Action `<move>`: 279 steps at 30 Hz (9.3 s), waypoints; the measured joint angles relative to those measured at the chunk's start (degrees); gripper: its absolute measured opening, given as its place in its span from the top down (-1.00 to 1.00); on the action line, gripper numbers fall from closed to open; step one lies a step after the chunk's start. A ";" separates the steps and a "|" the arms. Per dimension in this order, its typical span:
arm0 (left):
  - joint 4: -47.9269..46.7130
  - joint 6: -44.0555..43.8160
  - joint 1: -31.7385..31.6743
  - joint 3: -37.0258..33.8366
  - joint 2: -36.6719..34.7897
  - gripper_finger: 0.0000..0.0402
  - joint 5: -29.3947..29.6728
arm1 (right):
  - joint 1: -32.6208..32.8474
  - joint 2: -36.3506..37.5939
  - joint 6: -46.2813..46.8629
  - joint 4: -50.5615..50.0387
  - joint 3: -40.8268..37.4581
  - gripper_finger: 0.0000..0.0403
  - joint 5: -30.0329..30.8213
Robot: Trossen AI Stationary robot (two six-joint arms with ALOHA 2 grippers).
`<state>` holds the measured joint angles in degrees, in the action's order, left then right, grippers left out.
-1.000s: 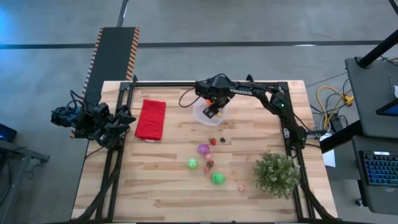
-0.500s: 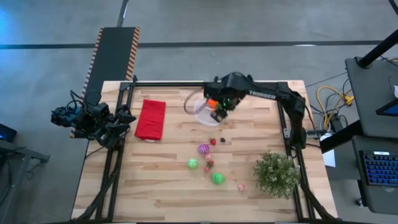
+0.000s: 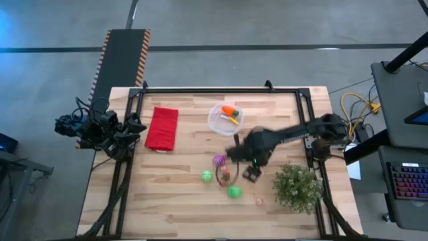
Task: Pick and placing Produce into tupperware
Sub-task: Put the bottom pink peach into the transparent bin, then put the blackberry into the transparent bin, then put the top red strawberry into the transparent bin
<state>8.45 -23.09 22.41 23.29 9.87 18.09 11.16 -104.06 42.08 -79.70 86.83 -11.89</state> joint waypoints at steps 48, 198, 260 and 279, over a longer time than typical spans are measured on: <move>-0.68 -0.55 -0.01 -0.02 0.02 0.04 3.45 | 21.97 -12.50 -1.19 23.15 -7.57 -0.32 -0.03; 1.57 -0.55 -0.01 -0.02 0.00 0.04 6.47 | -14.82 -17.35 -8.93 18.11 0.81 0.16 13.26; 1.07 -0.13 0.01 -0.02 0.00 0.04 7.92 | -30.54 -18.98 -16.17 9.53 19.22 0.11 16.60; -0.12 -0.39 0.00 -0.02 0.01 0.04 7.91 | -15.65 -14.18 -4.74 15.46 8.49 -0.25 8.30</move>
<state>8.33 -23.49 22.40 23.27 9.88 26.00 -4.49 -118.24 37.34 -64.25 95.31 -3.59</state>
